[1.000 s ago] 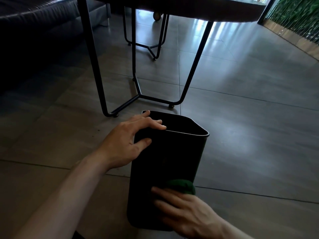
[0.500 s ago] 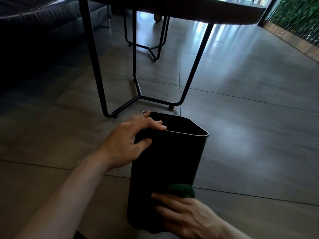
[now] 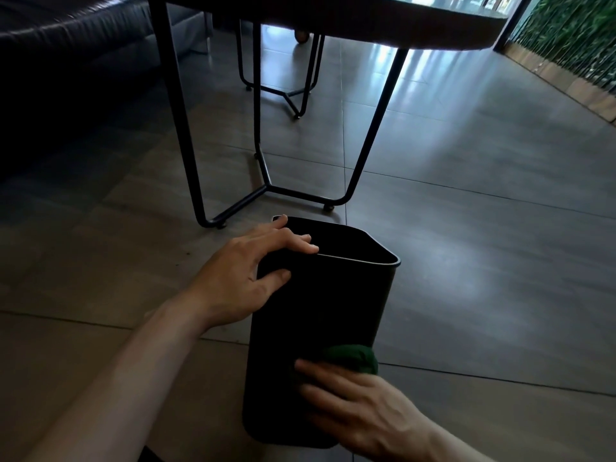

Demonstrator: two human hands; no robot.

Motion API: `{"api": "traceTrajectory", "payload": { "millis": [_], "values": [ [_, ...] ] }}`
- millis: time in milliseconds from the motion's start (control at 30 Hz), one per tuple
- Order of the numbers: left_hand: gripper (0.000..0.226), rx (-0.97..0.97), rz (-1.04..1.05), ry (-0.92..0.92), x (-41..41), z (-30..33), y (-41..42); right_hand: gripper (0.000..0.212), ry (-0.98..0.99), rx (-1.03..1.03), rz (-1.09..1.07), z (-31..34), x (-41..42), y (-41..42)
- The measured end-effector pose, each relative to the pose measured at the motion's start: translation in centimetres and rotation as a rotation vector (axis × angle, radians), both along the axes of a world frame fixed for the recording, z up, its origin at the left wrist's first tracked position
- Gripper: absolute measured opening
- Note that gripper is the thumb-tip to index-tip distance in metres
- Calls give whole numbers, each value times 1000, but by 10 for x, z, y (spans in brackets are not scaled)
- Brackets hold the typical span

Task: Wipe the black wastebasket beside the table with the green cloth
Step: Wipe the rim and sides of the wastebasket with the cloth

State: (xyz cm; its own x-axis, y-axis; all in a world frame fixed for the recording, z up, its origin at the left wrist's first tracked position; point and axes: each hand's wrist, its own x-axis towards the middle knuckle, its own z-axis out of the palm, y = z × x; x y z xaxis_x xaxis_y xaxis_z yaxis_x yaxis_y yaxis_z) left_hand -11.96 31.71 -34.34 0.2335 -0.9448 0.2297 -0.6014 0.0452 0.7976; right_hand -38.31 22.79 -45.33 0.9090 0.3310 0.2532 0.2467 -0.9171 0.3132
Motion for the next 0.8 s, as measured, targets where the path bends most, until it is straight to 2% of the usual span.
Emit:
{"api": "traceTrajectory", "payload": {
  "millis": [133,233,333,433,467,533,633,733,800],
  "values": [
    [53,-1,2,0,1,-1,0,27,-213,206,-142,54,32,-23],
    [53,-2,1,-11,1,0,0,30,-345,242,-258,70,45,-29],
    [52,-4,13,-12,2,-1,0,25,-191,121,-143,25,20,-8],
    [53,6,8,-21,0,-1,1,40,-33,-178,-94,-12,-8,7],
    [53,1,5,-21,-1,-1,1,36,-16,-178,-102,-9,-10,5],
    [52,-9,9,-27,1,-2,0,25,-74,-11,-88,18,4,-4],
    [53,-24,10,-54,1,-3,-1,29,-281,225,-211,63,42,-24],
    [48,-49,20,-86,0,-2,-2,29,-322,236,-298,66,48,-26],
    [47,-66,30,-110,-1,-3,-3,22,-245,179,-191,48,28,-15]
  ]
}}
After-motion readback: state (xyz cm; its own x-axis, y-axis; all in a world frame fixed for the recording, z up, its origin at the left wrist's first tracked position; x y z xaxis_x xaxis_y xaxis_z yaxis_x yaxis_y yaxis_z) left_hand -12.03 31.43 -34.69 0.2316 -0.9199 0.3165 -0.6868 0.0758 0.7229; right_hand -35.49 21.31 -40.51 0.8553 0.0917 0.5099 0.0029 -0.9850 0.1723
